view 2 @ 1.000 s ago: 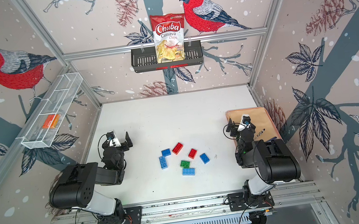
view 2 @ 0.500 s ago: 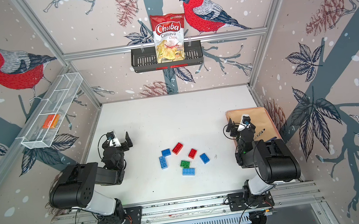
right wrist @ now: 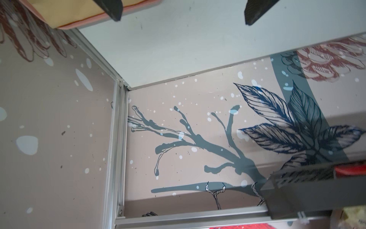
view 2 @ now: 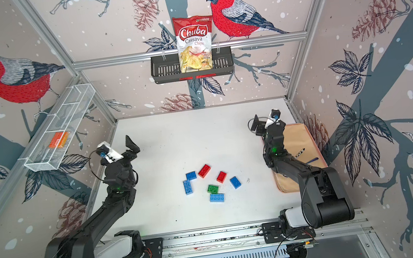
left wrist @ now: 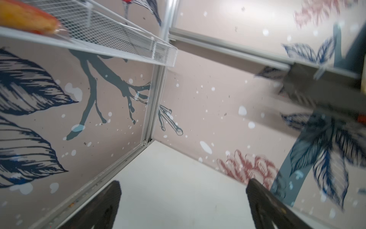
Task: Assemble a rectangle with lego
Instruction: Adjust the lego brick at the center of the board.
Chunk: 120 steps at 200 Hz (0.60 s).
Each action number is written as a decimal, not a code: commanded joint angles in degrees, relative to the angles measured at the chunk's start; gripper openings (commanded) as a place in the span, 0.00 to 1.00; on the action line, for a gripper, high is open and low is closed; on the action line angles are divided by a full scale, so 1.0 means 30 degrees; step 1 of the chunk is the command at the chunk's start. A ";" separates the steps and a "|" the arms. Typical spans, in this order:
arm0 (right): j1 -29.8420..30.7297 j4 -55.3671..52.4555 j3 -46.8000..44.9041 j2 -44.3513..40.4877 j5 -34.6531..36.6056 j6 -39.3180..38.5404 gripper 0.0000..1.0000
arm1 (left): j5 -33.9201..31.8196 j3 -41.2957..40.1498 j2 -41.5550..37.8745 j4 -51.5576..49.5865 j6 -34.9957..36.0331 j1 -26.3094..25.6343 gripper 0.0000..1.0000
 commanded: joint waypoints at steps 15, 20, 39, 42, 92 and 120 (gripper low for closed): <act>-0.2641 0.2900 -0.2104 0.0594 -1.1349 0.6767 1.00 | 0.5024 0.0688 -0.0814 -0.1380 -0.4426 0.0332 0.99; -0.2863 0.2935 -0.2142 0.0573 -1.1230 0.7280 1.00 | 0.5486 0.0620 -0.0817 -0.0877 -0.4196 0.0164 0.99; -0.2864 -0.0038 -0.0930 0.0216 -1.0340 0.6851 1.00 | 0.5687 0.1554 -0.0713 -0.1336 -0.1893 -0.1208 0.99; -0.2728 -0.0896 -0.0576 0.0116 -0.9885 0.6458 1.00 | 0.5564 0.1820 -0.0665 -0.1677 -0.1343 -0.1552 0.99; -0.1843 -0.4959 0.1065 -0.1011 -0.7968 0.5856 1.00 | 0.3515 0.4984 0.0817 -0.5193 0.6197 -0.6722 0.98; -0.3695 -0.4057 -0.0459 -0.1780 -0.7762 1.0127 1.00 | 0.2514 0.5247 0.1036 -0.4898 0.8866 -0.8949 0.99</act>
